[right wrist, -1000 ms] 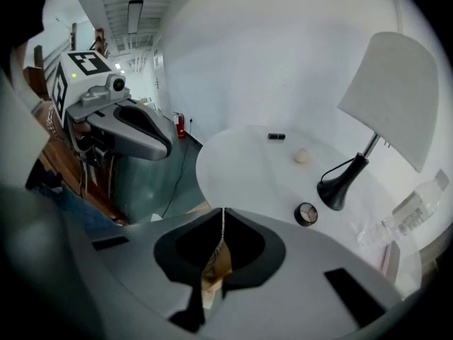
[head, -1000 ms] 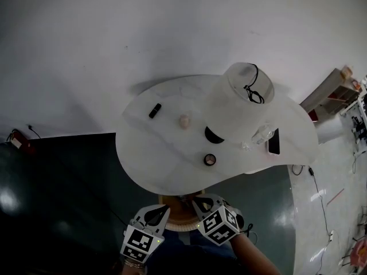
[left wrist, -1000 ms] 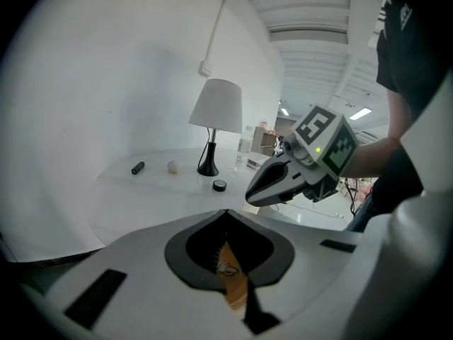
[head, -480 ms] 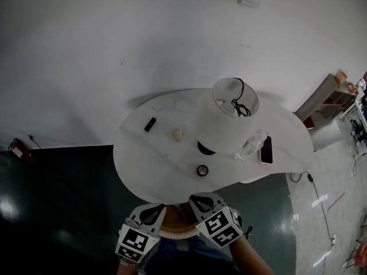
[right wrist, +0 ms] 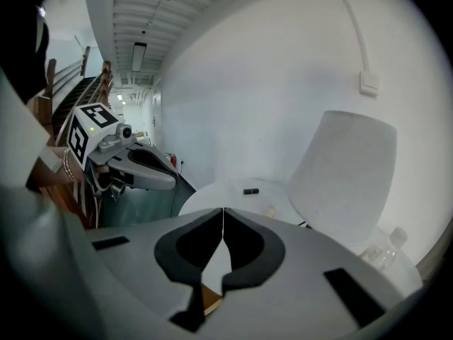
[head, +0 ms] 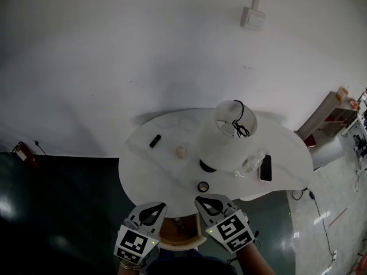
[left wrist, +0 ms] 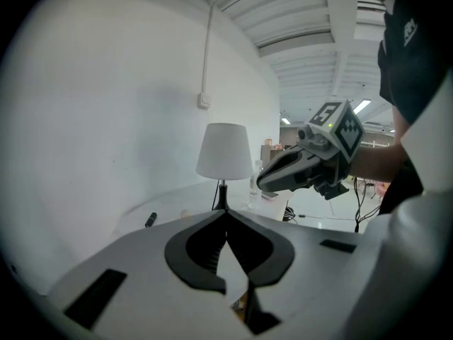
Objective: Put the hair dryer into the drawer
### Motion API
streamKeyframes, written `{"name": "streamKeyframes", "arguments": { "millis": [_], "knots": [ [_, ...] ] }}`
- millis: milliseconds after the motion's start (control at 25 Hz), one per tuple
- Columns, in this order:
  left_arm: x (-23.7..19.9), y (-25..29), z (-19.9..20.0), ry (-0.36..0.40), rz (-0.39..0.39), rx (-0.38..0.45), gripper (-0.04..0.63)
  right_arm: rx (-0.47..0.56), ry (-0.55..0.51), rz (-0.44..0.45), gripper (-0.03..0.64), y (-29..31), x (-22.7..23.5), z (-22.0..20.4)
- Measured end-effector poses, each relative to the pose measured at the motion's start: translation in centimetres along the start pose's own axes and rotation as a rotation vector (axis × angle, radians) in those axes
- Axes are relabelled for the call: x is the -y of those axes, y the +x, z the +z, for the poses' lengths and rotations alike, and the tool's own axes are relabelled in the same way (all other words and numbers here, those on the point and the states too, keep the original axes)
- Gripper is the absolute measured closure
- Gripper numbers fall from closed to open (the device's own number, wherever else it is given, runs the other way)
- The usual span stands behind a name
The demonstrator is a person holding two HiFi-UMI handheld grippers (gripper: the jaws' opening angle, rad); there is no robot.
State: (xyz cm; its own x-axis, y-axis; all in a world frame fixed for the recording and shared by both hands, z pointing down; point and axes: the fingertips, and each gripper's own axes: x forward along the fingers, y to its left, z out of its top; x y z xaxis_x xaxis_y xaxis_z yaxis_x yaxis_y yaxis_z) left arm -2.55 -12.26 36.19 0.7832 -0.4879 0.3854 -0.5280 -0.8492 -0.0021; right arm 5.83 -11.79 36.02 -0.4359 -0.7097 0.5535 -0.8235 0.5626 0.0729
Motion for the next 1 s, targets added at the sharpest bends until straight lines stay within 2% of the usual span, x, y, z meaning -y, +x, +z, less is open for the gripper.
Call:
{"name": "streamKeyframes", "arguments": {
  "millis": [200,560,1000],
  "knots": [
    [-1.2,-0.6,2.9,0.010,0.033,0.056,0.580,0.065,-0.009,0.001,0.597,-1.1,1.2,2.6],
    [-2.8,-2.2,6.8,-0.034,0.060,0.162,0.580,0.173,0.009,0.006,0.597,-2.8,2.5,5.9],
    [-3.6,-3.6,7.4,-0.083,0.084,0.207,0.580,0.261,0.006,0.003,0.598,-4.5,2.8,7.4]
  ]
}}
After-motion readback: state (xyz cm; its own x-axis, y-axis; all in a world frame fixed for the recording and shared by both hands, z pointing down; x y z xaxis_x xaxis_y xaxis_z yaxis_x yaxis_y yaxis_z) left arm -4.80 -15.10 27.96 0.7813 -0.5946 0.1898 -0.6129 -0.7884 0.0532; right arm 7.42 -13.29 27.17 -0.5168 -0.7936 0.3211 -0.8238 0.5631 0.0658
